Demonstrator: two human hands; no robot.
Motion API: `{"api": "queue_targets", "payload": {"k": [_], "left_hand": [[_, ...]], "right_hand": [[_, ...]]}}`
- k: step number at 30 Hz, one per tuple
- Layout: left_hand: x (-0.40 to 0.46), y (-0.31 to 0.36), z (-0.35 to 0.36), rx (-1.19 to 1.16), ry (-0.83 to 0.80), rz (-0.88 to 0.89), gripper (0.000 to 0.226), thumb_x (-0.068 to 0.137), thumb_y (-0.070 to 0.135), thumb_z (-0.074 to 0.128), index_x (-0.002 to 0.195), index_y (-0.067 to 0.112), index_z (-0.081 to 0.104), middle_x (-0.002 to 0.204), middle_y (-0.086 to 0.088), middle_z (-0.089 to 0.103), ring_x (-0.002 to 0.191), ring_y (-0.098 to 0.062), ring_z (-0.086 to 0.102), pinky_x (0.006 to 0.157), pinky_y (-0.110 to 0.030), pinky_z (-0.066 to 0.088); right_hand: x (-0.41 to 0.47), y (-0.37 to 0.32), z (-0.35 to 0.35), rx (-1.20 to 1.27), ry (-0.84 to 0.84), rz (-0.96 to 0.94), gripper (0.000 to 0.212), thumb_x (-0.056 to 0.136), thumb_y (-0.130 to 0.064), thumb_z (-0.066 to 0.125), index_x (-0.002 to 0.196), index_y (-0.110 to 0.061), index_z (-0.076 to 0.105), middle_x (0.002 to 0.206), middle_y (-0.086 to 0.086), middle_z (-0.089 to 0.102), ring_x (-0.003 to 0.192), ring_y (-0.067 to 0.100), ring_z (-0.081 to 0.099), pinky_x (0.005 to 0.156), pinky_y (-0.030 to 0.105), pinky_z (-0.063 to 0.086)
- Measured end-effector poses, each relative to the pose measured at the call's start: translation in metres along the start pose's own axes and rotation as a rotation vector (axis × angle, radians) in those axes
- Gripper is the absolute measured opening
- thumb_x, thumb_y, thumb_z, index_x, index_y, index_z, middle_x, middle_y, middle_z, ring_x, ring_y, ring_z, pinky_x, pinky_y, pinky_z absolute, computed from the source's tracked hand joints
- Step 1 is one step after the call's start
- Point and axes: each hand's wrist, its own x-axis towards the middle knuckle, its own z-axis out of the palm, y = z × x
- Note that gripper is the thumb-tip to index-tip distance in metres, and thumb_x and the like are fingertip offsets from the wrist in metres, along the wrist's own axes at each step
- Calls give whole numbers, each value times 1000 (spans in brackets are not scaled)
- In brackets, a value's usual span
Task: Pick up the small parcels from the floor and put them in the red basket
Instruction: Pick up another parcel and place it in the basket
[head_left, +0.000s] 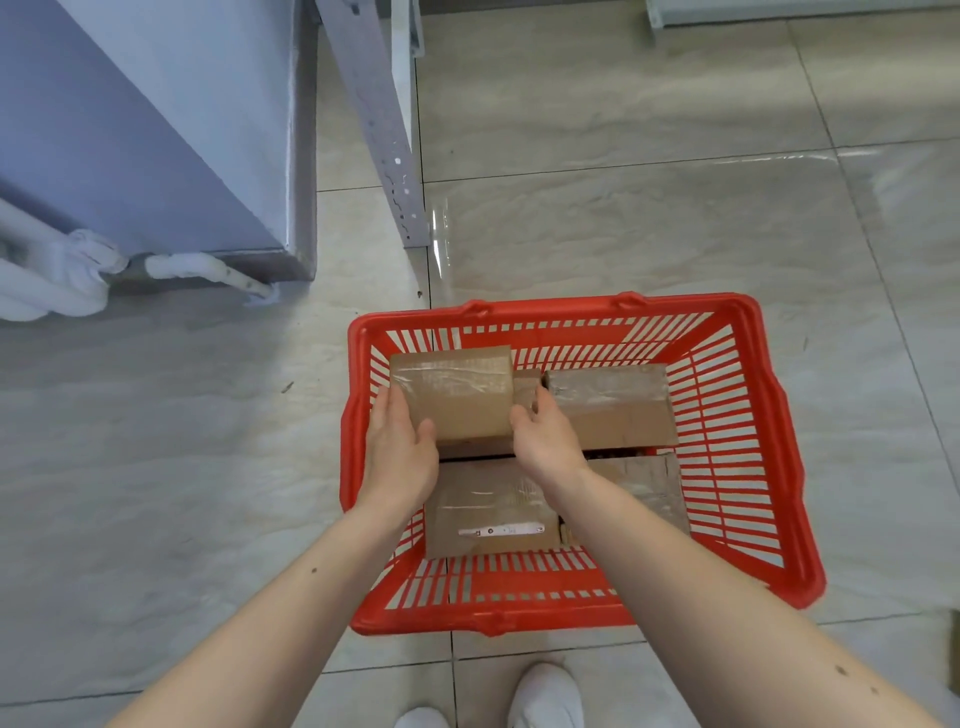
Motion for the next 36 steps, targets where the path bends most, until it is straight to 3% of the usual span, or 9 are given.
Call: {"api": "queue_targets", "payload": {"k": [4,12,15,22,30,33,36], "left_hand": [[-31,31,-19,5,-29,-23,57,101,20,41,153,29,19,160,5,21,148,-16,19,118,-47,26],[-90,106,-64,-41,-111,-30,55,93,36,36,147,31,27,155,6,33,144,-16,30,113,-49,34],[-113,140,-80,-65,-128,-2,51,92,33,39,143,28,35,149,5,40,139,-17,36,112,-48,36],[-160,200,-101,-21,-185,12,55,98,32,42,150,23,28,157,1,30,145,-18,27,117,-47,29],[-213,257,-81,67,-279,118,59,100,31,44,153,18,23,160,1,22,148,-16,19,120,-40,20],[-231,274,-58,112,-316,150,59,99,32,44,153,17,24,160,0,23,148,-16,20,120,-38,20],[-251,291,-25,146,-360,173,60,99,34,43,153,16,25,160,0,24,148,-15,21,121,-39,20]], "right_hand": [[-40,-9,-25,-17,37,9,52,103,-26,36,153,-21,23,158,1,31,145,22,29,118,41,26],[-128,-56,-76,-8,73,4,51,101,-29,41,150,-15,32,154,4,38,142,23,34,114,37,29],[-160,-71,-92,-8,80,-8,51,100,-30,43,148,-14,36,151,5,42,140,22,38,111,35,31],[-220,-86,-129,52,128,2,48,98,-35,46,142,-16,45,144,1,50,132,19,47,104,32,37],[-264,-58,-183,163,245,45,45,96,-37,48,137,-18,51,134,-2,56,124,18,52,100,31,42],[-275,-38,-209,228,282,56,44,95,-37,50,133,-16,55,128,-1,60,121,19,54,104,38,44],[-284,-12,-243,279,327,78,41,95,-34,51,130,-14,57,124,2,63,115,18,57,100,33,45]]}}
